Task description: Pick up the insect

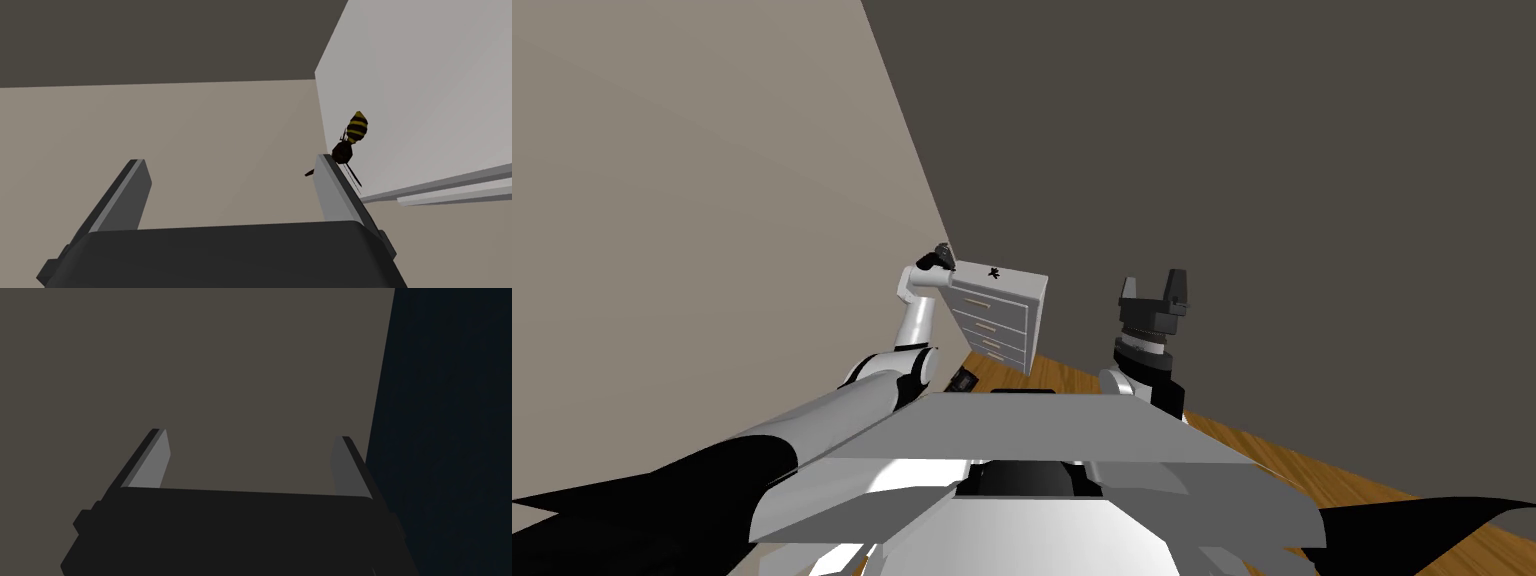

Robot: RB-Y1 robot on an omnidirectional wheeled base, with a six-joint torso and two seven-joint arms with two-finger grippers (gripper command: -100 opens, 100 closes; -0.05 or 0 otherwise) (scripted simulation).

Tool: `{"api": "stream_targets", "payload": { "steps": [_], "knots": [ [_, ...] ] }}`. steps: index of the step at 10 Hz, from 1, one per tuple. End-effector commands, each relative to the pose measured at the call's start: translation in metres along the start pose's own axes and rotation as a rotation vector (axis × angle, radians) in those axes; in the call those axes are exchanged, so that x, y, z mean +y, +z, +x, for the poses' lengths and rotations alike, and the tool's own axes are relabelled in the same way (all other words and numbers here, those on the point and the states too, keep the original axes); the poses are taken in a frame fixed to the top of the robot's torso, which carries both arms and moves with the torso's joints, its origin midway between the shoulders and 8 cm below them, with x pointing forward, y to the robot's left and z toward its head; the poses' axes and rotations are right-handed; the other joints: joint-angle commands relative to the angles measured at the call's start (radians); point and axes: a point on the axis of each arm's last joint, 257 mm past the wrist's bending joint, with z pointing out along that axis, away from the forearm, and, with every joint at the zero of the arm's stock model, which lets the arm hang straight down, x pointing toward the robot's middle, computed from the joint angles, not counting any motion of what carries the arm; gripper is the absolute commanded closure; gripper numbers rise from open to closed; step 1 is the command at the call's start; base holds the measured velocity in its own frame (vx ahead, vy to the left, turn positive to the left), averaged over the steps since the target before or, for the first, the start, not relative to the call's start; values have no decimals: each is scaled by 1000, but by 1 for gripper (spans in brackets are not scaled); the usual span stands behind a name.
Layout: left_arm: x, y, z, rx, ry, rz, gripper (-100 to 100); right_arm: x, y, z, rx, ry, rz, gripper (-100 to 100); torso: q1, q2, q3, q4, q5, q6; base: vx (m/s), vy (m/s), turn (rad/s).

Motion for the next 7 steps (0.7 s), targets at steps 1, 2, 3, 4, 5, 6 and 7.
{"api": "stream_targets", "payload": {
  "steps": [1, 2, 3, 4, 5, 6, 7],
  "knots": [
    [11, 3, -2, -13, -4, -49, -100, 0, 0, 0, 0, 0, 0, 0, 0, 0, 0, 0, 0, 0, 9, 4, -2],
    [6, 11, -10, -34, -21, -76, -100, 0, 0, 0, 0, 0, 0, 0, 0, 0, 0, 0, 0, 0, 15, 6, -49],
    [17, 14, -9, -40, -24, -116, -100, 0, 0, 0, 0, 0, 0, 0, 0, 0, 0, 0, 0, 0, 17, 8, -44],
    [23, 14, -10, -45, -24, -137, -100, 0, 0, 0, 0, 0, 0, 0, 0, 0, 0, 0, 0, 0, 10, 5, -7],
    [19, 21, -17, -63, -42, -166, -100, 0, 0, 0, 0, 0, 0, 0, 0, 0, 0, 0, 0, 0, 21, 2, -59],
    [28, 23, -16, -68, -45, -205, -100, 0, 0, 0, 0, 0, 0, 0, 0, 0, 0, 0, 0, 0, 20, 8, -42],
    [35, 22, -17, -73, -45, -226, -100, 0, 0, 0, 0, 0, 0, 0, 0, 0, 0, 0, 0, 0, 9, 6, 4]
  ]
}}
